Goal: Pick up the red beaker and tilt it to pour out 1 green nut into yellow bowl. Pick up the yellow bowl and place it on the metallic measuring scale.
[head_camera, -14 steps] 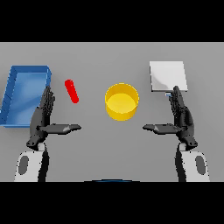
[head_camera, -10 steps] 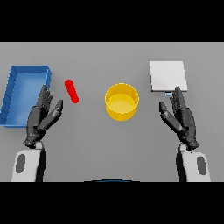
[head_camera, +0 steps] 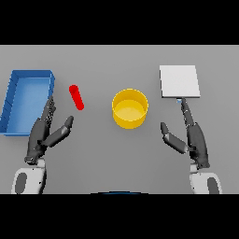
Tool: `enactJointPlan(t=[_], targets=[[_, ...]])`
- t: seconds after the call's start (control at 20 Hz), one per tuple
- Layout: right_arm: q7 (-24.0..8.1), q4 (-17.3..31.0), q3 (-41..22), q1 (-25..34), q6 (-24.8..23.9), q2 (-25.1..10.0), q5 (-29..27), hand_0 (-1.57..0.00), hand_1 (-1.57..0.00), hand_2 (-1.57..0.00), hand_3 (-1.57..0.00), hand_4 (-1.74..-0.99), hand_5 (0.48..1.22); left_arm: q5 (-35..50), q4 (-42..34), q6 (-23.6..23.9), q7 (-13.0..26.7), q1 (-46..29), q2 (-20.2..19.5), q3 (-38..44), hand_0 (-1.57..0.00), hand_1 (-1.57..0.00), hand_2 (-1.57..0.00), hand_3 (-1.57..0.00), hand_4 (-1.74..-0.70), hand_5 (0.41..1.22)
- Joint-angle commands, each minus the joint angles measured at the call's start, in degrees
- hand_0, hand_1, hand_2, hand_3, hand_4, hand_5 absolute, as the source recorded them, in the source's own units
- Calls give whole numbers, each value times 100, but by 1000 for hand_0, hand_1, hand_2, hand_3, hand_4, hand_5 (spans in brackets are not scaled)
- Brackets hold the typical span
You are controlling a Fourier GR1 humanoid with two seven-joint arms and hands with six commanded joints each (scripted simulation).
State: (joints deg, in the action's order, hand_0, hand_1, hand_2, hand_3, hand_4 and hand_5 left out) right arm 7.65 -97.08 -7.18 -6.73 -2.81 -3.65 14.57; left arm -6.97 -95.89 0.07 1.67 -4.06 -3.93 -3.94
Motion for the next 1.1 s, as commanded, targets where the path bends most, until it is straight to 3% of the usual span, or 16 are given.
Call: enactJointPlan(t=[0.0, 0.15, 0.3, 0.5, 1.05], targets=[[3, -46, -16, -31, 47, 15, -51, 1, 1, 1, 1, -1121, 658, -61, 124, 28, 47, 72, 42, -31, 1, 1, 1, 1, -1090, 612], [-188, -115, 8, -13, 15, -13, -21, 1, 1, 1, 1, -1130, 650, -181, 549, 51, -182, 388, 13, -4, 1, 1, 1, 1, -1106, 623], [-74, -73, 72, -31, 132, 8, -247, 1, 1, 1, 1, -1171, 653, -204, 1086, 127, -464, 785, 61, 101, 1, 1, 1, 1, -1139, 636], [-88, 11, 146, 88, 167, 7, -364, 1, 1, 1, 1, -1213, 664, -275, 1887, 302, -419, 1526, 93, 280, 1, 1, 1, 1, -1150, 632], [6, -51, 86, -6, 139, 13, -264, 1, 1, 1, 1, -1250, 683, -488, 3946, 645, -1331, 2821, 191, 592, 1, 1, 1, 1, -1242, 657]])
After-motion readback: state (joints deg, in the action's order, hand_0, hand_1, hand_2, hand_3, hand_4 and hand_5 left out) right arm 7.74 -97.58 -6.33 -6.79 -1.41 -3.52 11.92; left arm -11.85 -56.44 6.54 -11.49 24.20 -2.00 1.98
